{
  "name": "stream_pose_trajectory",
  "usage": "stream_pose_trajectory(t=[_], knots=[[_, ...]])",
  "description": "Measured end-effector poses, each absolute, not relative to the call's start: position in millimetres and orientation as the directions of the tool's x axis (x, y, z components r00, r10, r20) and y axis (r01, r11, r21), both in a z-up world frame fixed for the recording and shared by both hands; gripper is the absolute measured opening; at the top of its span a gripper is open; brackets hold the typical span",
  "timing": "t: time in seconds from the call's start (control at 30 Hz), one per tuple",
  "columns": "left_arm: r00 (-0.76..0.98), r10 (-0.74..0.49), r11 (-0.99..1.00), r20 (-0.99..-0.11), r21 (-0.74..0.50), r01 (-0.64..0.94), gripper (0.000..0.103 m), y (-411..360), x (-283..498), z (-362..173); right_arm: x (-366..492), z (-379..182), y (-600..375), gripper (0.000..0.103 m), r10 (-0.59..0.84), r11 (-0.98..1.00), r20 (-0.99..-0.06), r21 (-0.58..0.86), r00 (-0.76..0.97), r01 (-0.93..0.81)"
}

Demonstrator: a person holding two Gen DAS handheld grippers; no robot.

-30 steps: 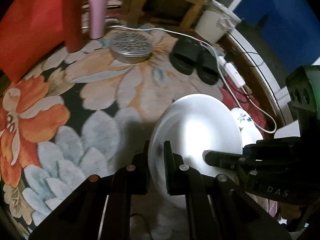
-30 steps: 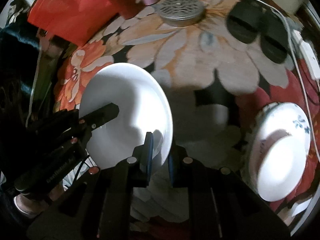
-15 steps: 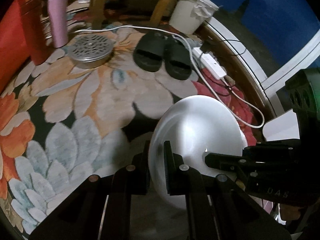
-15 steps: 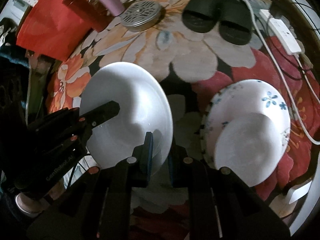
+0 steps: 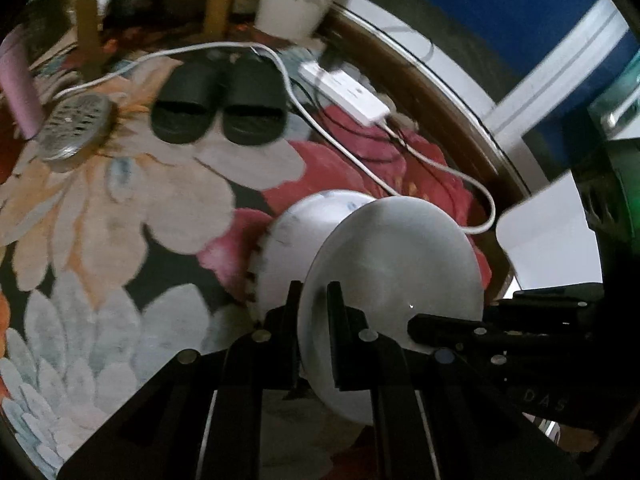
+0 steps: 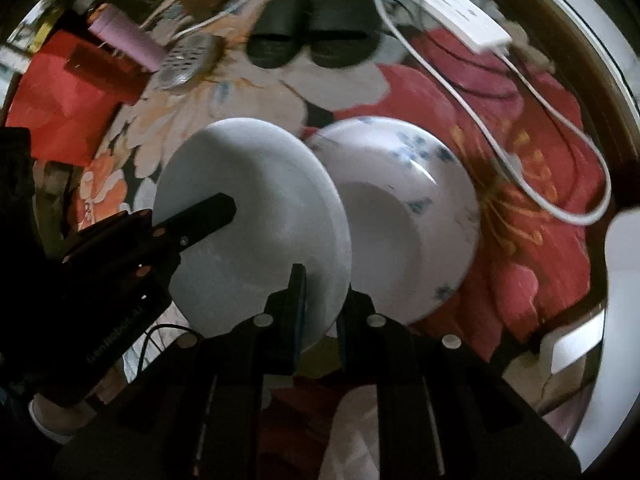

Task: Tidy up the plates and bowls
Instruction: 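Carry the last white bowl with the right gripper toward the plate stack, then lower the last white bowl onto the stack and open the right gripper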

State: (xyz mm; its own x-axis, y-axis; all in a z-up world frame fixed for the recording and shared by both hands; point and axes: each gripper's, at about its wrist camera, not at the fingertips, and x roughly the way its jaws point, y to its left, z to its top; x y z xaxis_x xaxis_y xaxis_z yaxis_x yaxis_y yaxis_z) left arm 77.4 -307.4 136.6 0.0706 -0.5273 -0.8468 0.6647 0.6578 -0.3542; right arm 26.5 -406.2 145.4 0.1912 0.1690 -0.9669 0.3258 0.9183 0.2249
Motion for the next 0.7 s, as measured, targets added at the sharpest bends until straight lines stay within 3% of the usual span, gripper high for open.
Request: stream_pose_trajectory(t=[0.4,0.53,0.63,0.7], knots=[[-0.006,-0.479,0.649,-0.878,-0.359,0.67,0.009,-327,65,106,10,113,-427,0.014,0.173,0.903,-0.979,0.201,0.108,0.38],[-0.021,-0.489,0.656,-0.872,-0.383,0.65,0.015,-322,71,104,12,114,-427,0.014,0.15,0.91,-0.982,0.183,0.115,0.371],[-0.03,-0.509,0.656,-0.86,-0.41,0.634,0.031,-314,76,107,12,115,-427,0.014,0.143,0.91,-0.983,0.178,0.119,0.374],[0.003,-0.519,0.66,-0.855,-0.399,0.636,0.064,-310,77,113,13,114,-426,0.014,0.141,0.91,-0.983,0.177,0.121,0.376]])
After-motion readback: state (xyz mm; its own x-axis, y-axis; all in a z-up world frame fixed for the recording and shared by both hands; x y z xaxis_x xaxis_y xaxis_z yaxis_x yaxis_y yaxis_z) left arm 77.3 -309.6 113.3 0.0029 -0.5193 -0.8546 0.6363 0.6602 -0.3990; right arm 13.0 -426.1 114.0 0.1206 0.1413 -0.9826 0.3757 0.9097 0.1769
